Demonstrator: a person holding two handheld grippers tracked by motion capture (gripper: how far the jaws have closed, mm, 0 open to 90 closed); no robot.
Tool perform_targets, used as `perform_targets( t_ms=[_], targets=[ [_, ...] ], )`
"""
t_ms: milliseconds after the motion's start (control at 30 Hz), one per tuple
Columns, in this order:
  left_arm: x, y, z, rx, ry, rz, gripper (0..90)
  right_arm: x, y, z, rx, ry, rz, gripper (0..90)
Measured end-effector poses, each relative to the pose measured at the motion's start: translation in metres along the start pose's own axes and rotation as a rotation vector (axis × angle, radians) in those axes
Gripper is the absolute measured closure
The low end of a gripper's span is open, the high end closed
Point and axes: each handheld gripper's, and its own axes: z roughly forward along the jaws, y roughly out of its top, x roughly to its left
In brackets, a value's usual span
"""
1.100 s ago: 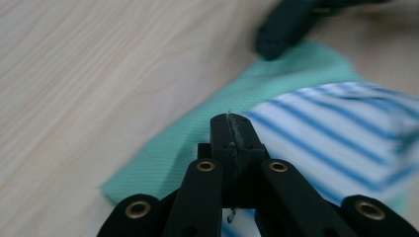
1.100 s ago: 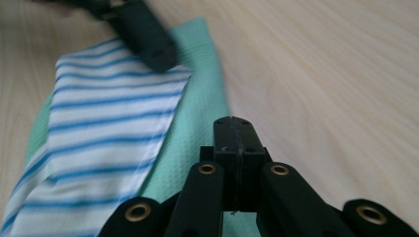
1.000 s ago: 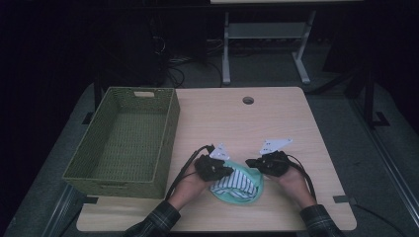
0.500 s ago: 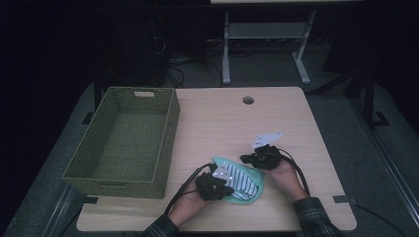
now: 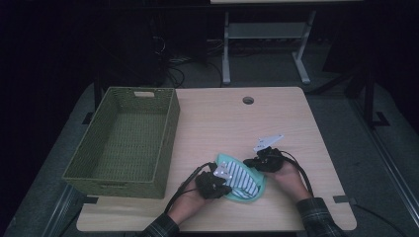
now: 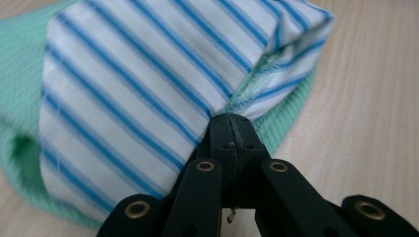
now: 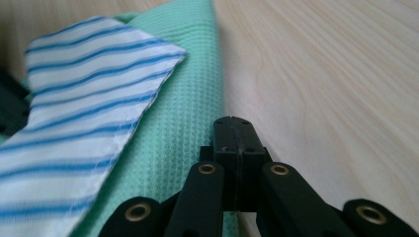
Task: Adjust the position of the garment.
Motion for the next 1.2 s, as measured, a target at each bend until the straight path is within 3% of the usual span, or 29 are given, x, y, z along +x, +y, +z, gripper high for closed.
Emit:
perform_targets(
  t_ms=[33,367,767,1100,1200],
  targets=[
    [0.001,0.0,0.0,-0.011,0.005,-0.017,89.4,0.0,-0.001,-0.001,0.001,0.0,-0.001,90.0],
    [0.014,0.0,-0.002,-0.003,0.05,-0.023,89.4,0.006,-0.012,-0.014,0.019,-0.005,0.012,90.0],
    [0.031,0.011,0.002,0.012,0.129,-0.004,89.4,0.018,-0.025,-0.026,0.015,0.004,0.02,90.0],
    [0.035,0.01,-0.003,-0.01,0.121,-0.023,86.8,0.028,-0.033,-0.032,0.009,0.01,0.023,90.0],
    [0.034,0.01,-0.011,-0.026,0.11,-0.02,82.7,0.028,-0.035,-0.036,-0.009,-0.003,0.033,83.2]
  ],
)
